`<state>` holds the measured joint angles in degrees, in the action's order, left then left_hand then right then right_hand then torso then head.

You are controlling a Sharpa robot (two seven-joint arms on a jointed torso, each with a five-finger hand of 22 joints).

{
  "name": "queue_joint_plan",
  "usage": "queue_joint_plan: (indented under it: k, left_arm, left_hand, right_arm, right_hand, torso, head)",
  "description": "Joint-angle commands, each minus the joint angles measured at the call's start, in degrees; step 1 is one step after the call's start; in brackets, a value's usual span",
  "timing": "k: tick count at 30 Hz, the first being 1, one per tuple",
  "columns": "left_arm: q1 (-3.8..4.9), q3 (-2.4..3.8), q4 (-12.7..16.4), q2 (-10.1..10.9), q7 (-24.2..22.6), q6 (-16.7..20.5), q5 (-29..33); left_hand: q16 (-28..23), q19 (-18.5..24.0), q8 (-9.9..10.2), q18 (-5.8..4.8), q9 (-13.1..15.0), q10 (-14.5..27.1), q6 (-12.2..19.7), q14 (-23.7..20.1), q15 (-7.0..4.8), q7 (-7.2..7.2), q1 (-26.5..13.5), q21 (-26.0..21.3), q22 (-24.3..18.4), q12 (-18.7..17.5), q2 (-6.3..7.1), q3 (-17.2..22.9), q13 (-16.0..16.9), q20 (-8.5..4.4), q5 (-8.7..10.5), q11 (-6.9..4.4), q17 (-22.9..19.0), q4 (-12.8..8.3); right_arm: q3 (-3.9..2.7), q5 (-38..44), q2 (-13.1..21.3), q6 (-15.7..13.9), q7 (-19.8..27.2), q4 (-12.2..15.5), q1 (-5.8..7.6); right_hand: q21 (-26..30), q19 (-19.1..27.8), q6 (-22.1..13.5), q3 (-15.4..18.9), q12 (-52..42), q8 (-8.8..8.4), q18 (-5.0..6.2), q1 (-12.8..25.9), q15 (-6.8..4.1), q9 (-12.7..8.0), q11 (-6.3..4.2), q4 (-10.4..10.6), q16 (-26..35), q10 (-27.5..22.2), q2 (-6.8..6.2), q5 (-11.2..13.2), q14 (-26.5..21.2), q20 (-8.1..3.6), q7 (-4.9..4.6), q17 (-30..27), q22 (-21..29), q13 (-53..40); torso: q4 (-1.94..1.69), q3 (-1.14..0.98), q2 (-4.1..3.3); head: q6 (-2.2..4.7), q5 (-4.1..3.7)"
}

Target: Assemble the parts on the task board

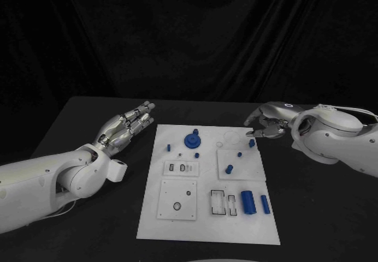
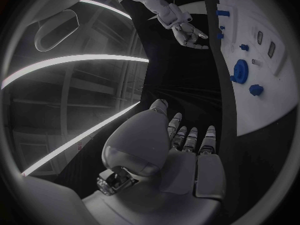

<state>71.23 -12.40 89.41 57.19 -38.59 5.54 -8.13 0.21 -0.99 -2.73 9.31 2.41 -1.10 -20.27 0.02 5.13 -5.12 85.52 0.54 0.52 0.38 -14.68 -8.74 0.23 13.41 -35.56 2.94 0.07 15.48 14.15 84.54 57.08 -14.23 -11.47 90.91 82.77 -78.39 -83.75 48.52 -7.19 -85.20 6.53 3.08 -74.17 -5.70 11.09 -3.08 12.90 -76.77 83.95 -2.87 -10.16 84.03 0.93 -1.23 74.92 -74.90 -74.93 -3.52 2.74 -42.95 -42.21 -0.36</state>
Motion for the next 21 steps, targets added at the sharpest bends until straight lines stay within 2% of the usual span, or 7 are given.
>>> queue_joint_plan:
  k: [1,7,12,16,18,19,21]
  left_arm:
    - [-0.03,0.05,0.10,-0.12,-1.25,-0.43,-0.15]
    - [-0.05,0.05,0.13,-0.01,-1.24,-0.47,-0.15]
    - [-0.06,0.04,0.18,0.05,-1.15,-0.56,-0.15]
    - [-0.07,0.04,0.22,0.03,-1.10,-0.67,-0.15]
    - [-0.07,0.04,0.24,0.05,-1.07,-0.72,-0.15]
    - [-0.07,0.04,0.25,0.06,-1.04,-0.75,-0.15]
    - [-0.07,0.04,0.27,0.10,-0.97,-0.80,-0.15]
  left_hand:
    - [-0.21,0.11,-0.21,1.05,0.05,0.13,-0.32,-0.02,0.39,0.12,0.55,0.24,0.00,-0.09,0.15,0.33,0.07,0.25,-0.29,0.34,-0.07,0.00]
    - [-0.21,0.21,-0.21,1.05,0.05,0.14,-0.33,-0.02,0.39,0.12,0.56,0.15,-0.06,-0.10,0.16,0.34,0.06,0.25,-0.29,0.34,-0.07,-0.01]
    - [-0.21,0.20,-0.21,1.04,0.05,0.15,-0.32,-0.02,0.40,0.12,0.57,0.16,-0.05,-0.10,0.17,0.35,0.06,0.23,-0.29,0.35,-0.07,-0.02]
    - [-0.21,0.20,-0.21,1.04,0.05,0.15,-0.32,-0.02,0.40,0.12,0.57,0.16,-0.05,-0.10,0.17,0.35,0.06,0.23,-0.29,0.35,-0.07,-0.02]
    - [-0.21,0.19,-0.22,1.04,0.05,0.14,-0.35,-0.02,0.40,0.11,0.58,0.17,-0.04,-0.10,0.19,0.39,0.06,0.21,-0.29,0.36,-0.07,-0.03]
    - [-0.21,0.18,-0.22,1.04,0.05,0.13,-0.34,-0.02,0.41,0.10,0.59,0.18,-0.04,-0.10,0.20,0.39,0.06,0.21,-0.30,0.36,-0.07,-0.04]
    - [-0.21,0.16,-0.22,1.03,0.05,0.12,-0.36,-0.02,0.41,0.10,0.59,0.20,-0.02,-0.09,0.20,0.40,0.07,0.21,-0.30,0.36,-0.07,-0.04]
  right_arm:
    - [0.04,2.67,1.21,0.04,-3.20,0.07,-1.14]
    - [0.05,3.46,2.87,-2.18,-2.57,0.22,-2.67]
    - [0.05,3.63,3.31,-4.02,-1.59,-0.04,-3.27]
    - [0.05,3.69,3.30,-4.74,-1.11,-0.42,-3.63]
    - [0.05,3.70,3.24,-4.89,-1.02,-0.56,-3.79]
    - [0.05,3.70,3.20,-4.90,-0.98,-0.63,-3.87]
    - [0.05,3.71,3.05,-4.83,-0.91,-0.87,-4.06]
  right_hand:
    - [-0.68,-2.11,0.28,0.41,0.09,-0.28,-0.69,0.34,0.17,-0.18,0.01,-0.02,-0.28,4.40,0.07,-0.18,4.13,-0.01,0.03,0.14,-10.80,-10.58]
    - [-2.21,-2.67,-0.76,0.78,1.32,-1.22,-0.96,0.04,-0.31,-0.96,-0.20,-0.45,-1.64,4.11,-0.51,-0.21,4.31,-0.32,0.16,1.12,-11.61,-9.43]
    - [-3.33,-3.05,-2.43,0.94,1.80,-2.24,-1.17,-0.56,-0.91,-1.72,-0.48,-0.91,-2.84,4.01,-0.91,-0.21,4.38,-0.80,0.44,2.05,-12.21,-8.94]
    - [-3.57,-3.13,-2.68,0.99,1.92,-2.35,-1.21,-0.70,-1.07,-1.84,-0.54,-0.99,-3.03,3.96,-1.05,-0.12,4.38,-0.94,0.40,2.18,-12.33,-8.81]
    - [-3.64,-3.15,-2.62,1.00,1.92,-2.30,-1.23,-0.80,-1.13,-1.85,-0.52,-1.06,-3.17,3.96,-1.13,-0.11,4.39,-1.00,0.32,2.31,-12.37,-8.82]
    - [-3.63,-3.14,-2.59,1.01,1.94,-2.29,-1.23,-0.85,-1.15,-1.85,-0.51,-1.09,-3.17,3.95,-1.18,-0.11,4.38,-1.03,0.27,2.29,-12.38,-8.79]
    - [-3.72,-3.17,-2.56,1.00,1.93,-2.26,-1.24,-1.00,-1.20,-1.87,-0.49,-1.18,-3.24,3.94,-1.26,-0.16,4.38,-1.09,0.22,2.34,-12.43,-8.80]
  torso:
    - [-0.24,0.00,-0.02]
    - [-0.17,-0.04,-0.12]
    - [-0.16,0.09,-0.03]
    - [-0.21,0.08,-0.05]
    - [-0.16,0.05,-0.07]
    - [-0.15,0.04,-0.08]
    - [-0.12,0.04,-0.04]
  head:
    - [0.16,-0.27]
    - [-0.11,-0.12]
    - [-0.33,-0.31]
    - [-0.51,-0.40]
    - [-0.23,-0.26]
    - [0.29,-0.21]
    - [0.39,-0.28]
